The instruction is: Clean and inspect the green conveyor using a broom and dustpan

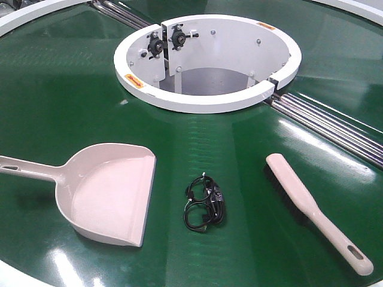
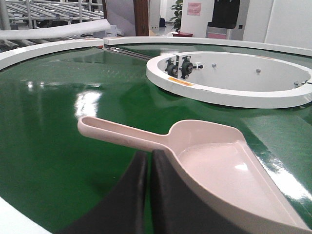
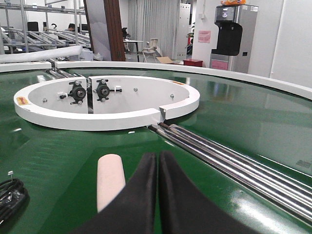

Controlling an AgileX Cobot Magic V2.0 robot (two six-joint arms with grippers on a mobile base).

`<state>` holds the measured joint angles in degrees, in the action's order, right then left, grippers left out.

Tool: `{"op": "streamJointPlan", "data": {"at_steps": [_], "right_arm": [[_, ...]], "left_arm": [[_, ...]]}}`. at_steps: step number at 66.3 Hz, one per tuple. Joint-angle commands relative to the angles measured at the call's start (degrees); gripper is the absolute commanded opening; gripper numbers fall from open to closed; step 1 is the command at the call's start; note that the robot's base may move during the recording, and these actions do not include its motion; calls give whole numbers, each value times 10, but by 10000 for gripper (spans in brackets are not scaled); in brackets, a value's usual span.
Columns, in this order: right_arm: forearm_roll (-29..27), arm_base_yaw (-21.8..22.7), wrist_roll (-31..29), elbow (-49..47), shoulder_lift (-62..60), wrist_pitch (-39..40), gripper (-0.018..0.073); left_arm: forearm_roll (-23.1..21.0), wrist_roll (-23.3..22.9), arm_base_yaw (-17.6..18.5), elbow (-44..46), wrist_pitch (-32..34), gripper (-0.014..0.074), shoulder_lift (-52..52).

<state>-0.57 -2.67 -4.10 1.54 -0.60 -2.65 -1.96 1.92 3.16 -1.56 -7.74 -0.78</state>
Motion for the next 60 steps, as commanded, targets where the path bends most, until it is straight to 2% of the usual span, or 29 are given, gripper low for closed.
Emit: {"op": "streamJointPlan", "data": {"at_steps": [1,60], "right_arm": [[0,3,-3,13,-10,43,-9],[-1,3,-3,13,-10,43,-9]], "left_arm": [[-2,-5,1,-18,43,-6,-8],[-2,-5,1,-18,43,-6,-8]]}}
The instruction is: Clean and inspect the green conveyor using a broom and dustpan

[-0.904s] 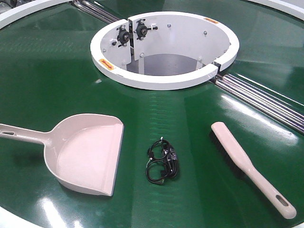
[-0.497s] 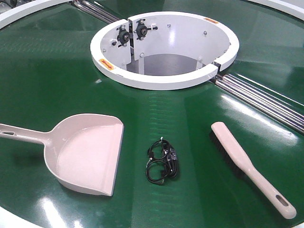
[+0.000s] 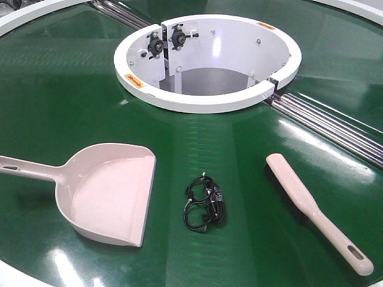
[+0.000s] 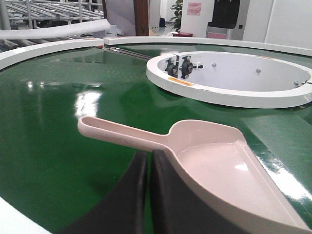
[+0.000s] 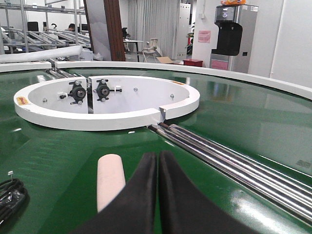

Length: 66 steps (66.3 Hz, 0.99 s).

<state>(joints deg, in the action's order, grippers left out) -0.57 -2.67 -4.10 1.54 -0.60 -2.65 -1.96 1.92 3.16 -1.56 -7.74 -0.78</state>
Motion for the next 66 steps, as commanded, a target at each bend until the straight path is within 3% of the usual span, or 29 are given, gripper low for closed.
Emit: {"op": "streamJointPlan", "data": {"at_steps": [1,24,32,49,66], "right_arm": [[-1,3,-3,13,-10,43,-9],[-1,3,-3,13,-10,43,-9],[-1,3,-3,13,-10,43,-9],[-1,3,-3,13,-10,43,-9],[-1,3,-3,13,-10,43,-9]], "left_arm": [[-2,-5,1,-18,43,-6,-8],[-1,-4,1,24,124,-6,-6],[2,7,1,91,85,-6,26],[2,34,1,255,-88,-6,222],[-2,34,1,281,-80,-6,332]]}}
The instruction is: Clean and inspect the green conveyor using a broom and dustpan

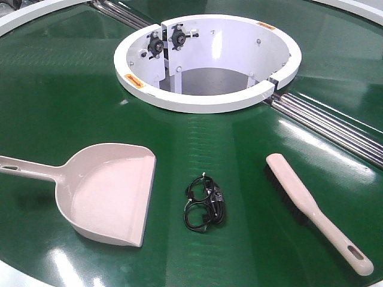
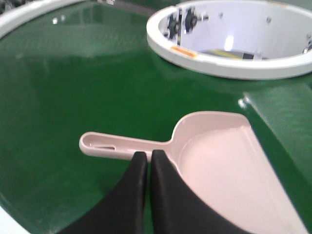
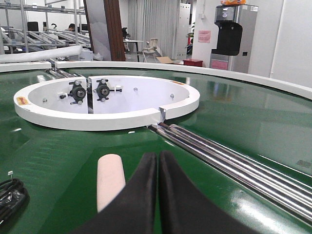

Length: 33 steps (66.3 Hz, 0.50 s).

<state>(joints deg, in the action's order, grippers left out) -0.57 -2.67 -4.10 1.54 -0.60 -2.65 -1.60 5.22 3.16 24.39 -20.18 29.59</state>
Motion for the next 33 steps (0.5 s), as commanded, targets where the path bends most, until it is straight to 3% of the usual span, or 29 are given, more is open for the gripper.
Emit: {"op": "streamJointPlan", "data": {"at_steps": [1,18,27,33], "right_arm": [[-1,3,-3,13,-10,43,-9],[-1,3,-3,13,-10,43,-9],[-1,3,-3,13,-10,43,-9],[-1,3,-3,13,-10,43,-9]], "left_arm": [[-6,1,1,21,47,-6,32],[-6,-25,1,21,58,24,78],[-5,-23,1,26,57,132,83],[-5,-22,1,31,57,255,83]]}}
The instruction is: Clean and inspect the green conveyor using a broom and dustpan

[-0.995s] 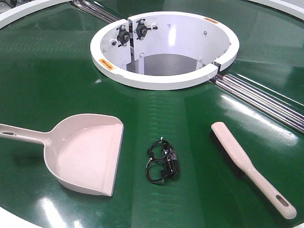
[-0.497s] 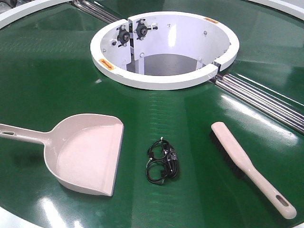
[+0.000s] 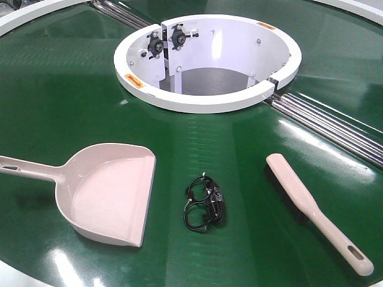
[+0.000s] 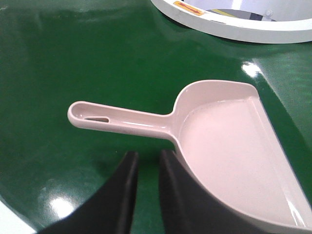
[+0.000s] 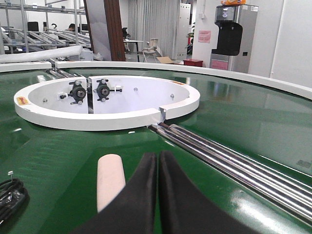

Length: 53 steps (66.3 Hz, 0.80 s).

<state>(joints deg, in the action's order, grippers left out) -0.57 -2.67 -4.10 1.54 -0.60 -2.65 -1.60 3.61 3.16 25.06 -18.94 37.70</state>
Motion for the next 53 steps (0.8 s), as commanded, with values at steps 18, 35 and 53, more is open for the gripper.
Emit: {"op": "streamJointPlan", "data": {"at_steps": [18,35,53], "right_arm": [[-1,3,-3,13,-10,43,-9],[-1,3,-3,13,-10,43,-9],[-1,3,-3,13,-10,43,-9]], "left_arm": [[-8,-8,1,27,37,563,2],[-81,-7,1,38,22,553,2],[-81,61,1,206,-140,535,78]]}}
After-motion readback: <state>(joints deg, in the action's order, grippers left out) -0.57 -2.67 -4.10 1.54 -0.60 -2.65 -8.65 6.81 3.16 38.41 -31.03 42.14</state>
